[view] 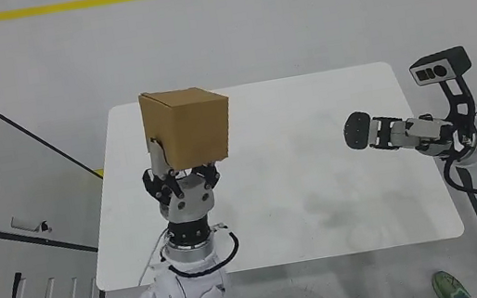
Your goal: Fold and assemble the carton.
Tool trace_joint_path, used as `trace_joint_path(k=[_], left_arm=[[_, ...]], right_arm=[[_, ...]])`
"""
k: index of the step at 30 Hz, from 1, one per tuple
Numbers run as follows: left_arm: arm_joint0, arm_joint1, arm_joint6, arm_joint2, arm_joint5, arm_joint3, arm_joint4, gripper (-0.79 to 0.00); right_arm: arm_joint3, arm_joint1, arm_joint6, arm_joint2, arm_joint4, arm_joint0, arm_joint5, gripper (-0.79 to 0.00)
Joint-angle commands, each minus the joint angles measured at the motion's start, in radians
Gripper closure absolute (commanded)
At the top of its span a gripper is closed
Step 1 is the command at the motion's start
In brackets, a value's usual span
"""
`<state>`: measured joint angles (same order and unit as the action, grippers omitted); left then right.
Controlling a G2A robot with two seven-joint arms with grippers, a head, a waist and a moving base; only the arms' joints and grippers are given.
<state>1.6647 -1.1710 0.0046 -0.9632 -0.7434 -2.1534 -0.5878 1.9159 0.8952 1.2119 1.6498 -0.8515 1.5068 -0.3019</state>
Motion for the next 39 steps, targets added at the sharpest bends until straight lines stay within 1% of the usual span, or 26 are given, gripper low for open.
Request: trace_joint_path(k=[1, 5, 13, 14, 15, 17, 20, 22, 24, 28, 30, 37, 39], left_arm=[[-0.007, -0.001, -0.048, -0.006, -0.020, 0.014, 0.062, 0.000], [-0.026, -0.004, -0.128, -0.007, -0.064, 0.030, 0.103, 0.000], [-0.028, -0.004, -0.131, -0.008, -0.061, 0.029, 0.106, 0.000], [-0.040, -0.003, -0.157, -0.017, -0.052, 0.026, 0.140, 0.000], [-0.056, 0.000, -0.219, -0.021, -0.045, 0.028, 0.194, 0.000], [-0.070, 0.001, -0.274, -0.023, -0.064, 0.026, 0.209, 0.000], [-0.109, 0.009, -0.416, -0.038, -0.070, 0.045, 0.290, 0.000], [-0.123, 0.011, -0.458, -0.046, -0.091, 0.047, 0.302, 0.000], [-0.145, 0.014, -0.503, -0.063, -0.118, 0.052, 0.348, 0.000], [-0.165, 0.012, -0.495, -0.089, -0.162, 0.069, 0.427, 0.000], [-0.172, 0.008, -0.460, -0.102, -0.170, 0.075, 0.464, 0.000], [-0.212, -0.008, -0.342, -0.138, -0.148, 0.096, 0.630, 0.000], [-0.220, -0.010, -0.337, -0.138, -0.139, 0.100, 0.675, 0.000]], right_arm=[[0.000, 0.000, 0.000, 0.000, 0.000, 0.000, 0.000, -0.785], [0.000, 0.000, 0.000, 0.000, 0.000, 0.000, 0.000, -0.785], [0.000, 0.000, 0.000, 0.000, 0.000, 0.000, 0.000, -0.785], [0.000, 0.000, 0.000, 0.000, 0.000, 0.000, 0.000, -0.785], [0.000, 0.000, 0.000, 0.000, 0.000, 0.000, 0.000, -0.785], [0.000, 0.000, 0.000, 0.000, 0.000, 0.000, 0.000, -0.785], [0.000, 0.000, 0.000, 0.000, 0.000, 0.000, 0.000, -0.785], [0.000, 0.000, 0.000, 0.000, 0.000, 0.000, 0.000, -0.785], [0.000, 0.000, 0.000, 0.000, 0.000, 0.000, 0.000, -0.785], [0.000, 0.000, 0.000, 0.000, 0.000, 0.000, 0.000, -0.785], [0.000, 0.000, 0.000, 0.000, 0.000, 0.000, 0.000, -0.785], [0.000, 0.000, 0.000, 0.000, 0.000, 0.000, 0.000, -0.785], [0.000, 0.000, 0.000, 0.000, 0.000, 0.000, 0.000, -0.785]])
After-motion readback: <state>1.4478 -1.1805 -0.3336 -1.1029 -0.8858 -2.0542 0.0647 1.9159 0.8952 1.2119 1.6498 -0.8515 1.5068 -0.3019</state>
